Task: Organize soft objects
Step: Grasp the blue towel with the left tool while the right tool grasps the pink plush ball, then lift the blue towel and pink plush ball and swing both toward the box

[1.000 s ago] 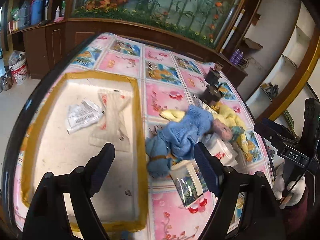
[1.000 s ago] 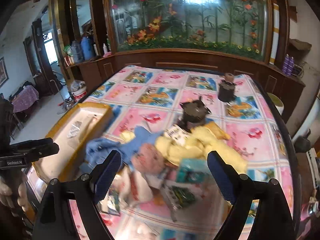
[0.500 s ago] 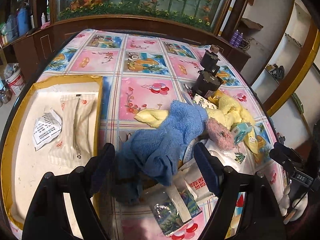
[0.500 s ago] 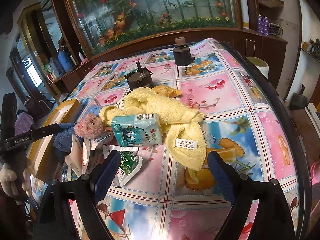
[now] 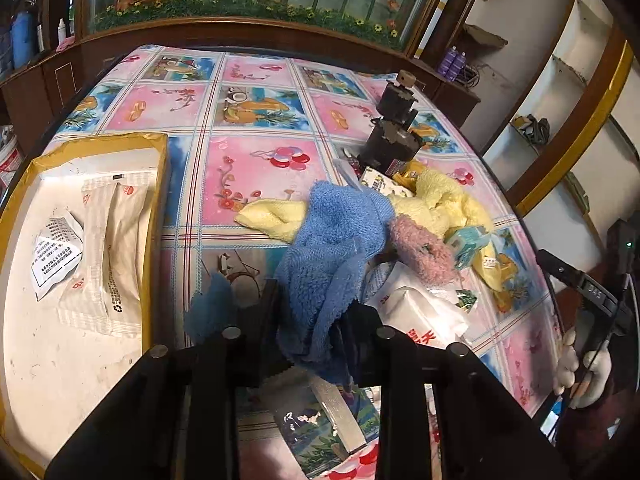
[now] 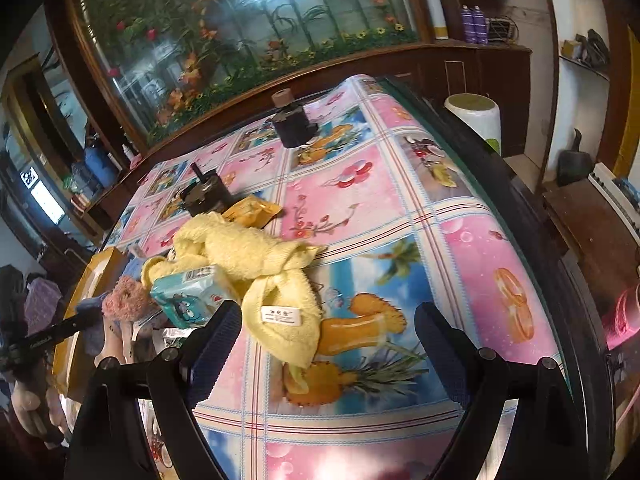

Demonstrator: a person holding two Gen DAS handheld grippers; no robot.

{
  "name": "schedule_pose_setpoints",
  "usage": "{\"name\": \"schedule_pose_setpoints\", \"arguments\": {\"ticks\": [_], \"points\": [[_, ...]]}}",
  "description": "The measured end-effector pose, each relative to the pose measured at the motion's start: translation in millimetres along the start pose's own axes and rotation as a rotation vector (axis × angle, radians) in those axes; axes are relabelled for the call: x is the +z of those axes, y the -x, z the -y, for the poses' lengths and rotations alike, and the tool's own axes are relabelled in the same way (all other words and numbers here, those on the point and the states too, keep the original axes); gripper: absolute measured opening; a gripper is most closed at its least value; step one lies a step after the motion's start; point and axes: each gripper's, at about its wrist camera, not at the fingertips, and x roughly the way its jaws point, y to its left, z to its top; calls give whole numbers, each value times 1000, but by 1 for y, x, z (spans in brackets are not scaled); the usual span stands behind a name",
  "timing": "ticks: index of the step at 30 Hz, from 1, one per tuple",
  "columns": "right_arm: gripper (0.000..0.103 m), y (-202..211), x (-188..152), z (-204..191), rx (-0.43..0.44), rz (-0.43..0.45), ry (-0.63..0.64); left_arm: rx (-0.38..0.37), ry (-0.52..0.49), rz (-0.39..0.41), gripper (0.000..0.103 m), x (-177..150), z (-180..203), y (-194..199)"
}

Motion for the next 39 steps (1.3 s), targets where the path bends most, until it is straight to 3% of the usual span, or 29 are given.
{"name": "schedule_pose_setpoints", "arguments": {"ticks": [6,11,14,15,17,20,23,26,28,30,31,32,39], "points": [[90,-11,4,-6,19,-28,-5,-76,-15,46,22,-2,5,20],[90,-19,3,-64,123,-53,117,-111,-18,61,19,-4,8,28],[90,-25,-1,-108,193,-74,208,-85,3,56,20,-4,1,22],[90,-26,-3,-122,213,-78,237,-64,3,50,22,-4,-2,19],[90,-30,-5,-151,237,-81,304,-31,3,38,46,-5,-5,13],[89,-38,-14,-191,229,-72,435,-4,-42,27,55,-10,-1,5],[82,-52,-23,-222,207,-82,537,3,-66,2,56,-11,2,-5],[58,-69,-25,-232,197,-114,555,29,-34,-11,56,-7,-5,-16],[34,-79,-24,-226,188,-140,524,0,-10,-9,56,-5,-10,-20],[30,-83,-22,-214,202,-151,475,-14,-10,-3,53,-5,-11,-21],[29,-82,-21,-209,214,-150,452,-34,-2,1,37,-5,-12,-20],[29,-79,-20,-205,221,-147,436,-56,7,3,27,-4,-12,-18],[28,-47,-13,-191,231,-97,396,-141,55,80,20,-3,-10,10]]}}
